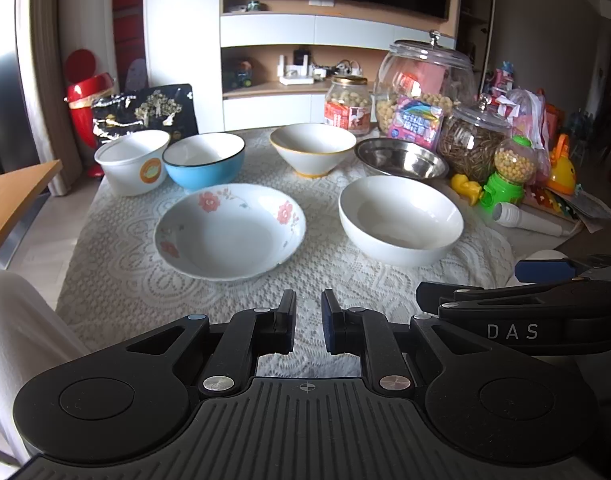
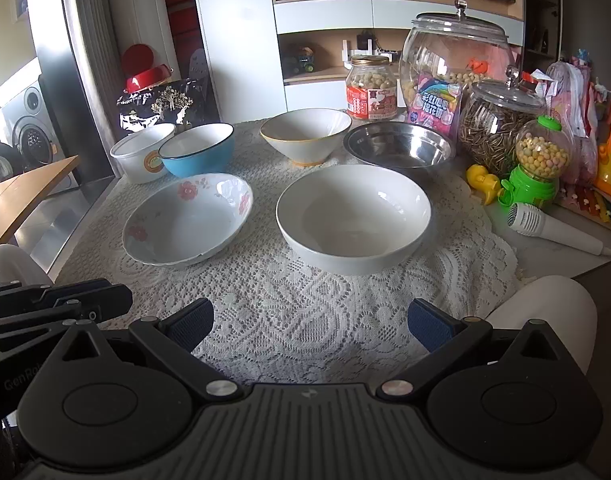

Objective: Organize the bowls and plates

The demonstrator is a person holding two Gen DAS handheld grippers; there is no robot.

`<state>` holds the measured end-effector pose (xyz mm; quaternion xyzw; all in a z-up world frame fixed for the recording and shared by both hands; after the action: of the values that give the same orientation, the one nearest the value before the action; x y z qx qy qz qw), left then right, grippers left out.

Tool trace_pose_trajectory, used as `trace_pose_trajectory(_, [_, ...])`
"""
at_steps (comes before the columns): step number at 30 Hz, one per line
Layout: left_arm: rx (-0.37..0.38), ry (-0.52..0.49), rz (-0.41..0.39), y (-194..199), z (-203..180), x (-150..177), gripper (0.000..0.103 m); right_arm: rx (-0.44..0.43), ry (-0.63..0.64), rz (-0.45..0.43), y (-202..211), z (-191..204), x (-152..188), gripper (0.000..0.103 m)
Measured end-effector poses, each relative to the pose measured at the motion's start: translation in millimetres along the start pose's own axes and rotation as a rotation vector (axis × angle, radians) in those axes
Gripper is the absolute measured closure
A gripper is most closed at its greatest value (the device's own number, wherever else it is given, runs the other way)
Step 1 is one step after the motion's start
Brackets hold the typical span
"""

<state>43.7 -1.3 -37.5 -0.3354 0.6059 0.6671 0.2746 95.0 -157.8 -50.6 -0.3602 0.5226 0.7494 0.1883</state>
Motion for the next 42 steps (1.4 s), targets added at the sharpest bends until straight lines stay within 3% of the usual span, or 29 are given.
trace_pose_trajectory(42, [-0.007,0.0,0.024,-1.6,0.6,4.3,0.086,-0.016,-0.008,0.01,-2.7,0.9,2.8,0.0])
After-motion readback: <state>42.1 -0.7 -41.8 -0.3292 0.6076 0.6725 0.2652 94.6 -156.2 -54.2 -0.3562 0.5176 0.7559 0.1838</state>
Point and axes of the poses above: each gripper's, at about its wrist camera, not at the fingertips, and y roughly against the way its jaws point, z to its left, x to its underside, the point moved 6 cm from there along -y, roughly the way its jaws point, and after that the axes turned 6 degrees about -x, right-handed, at the moved point
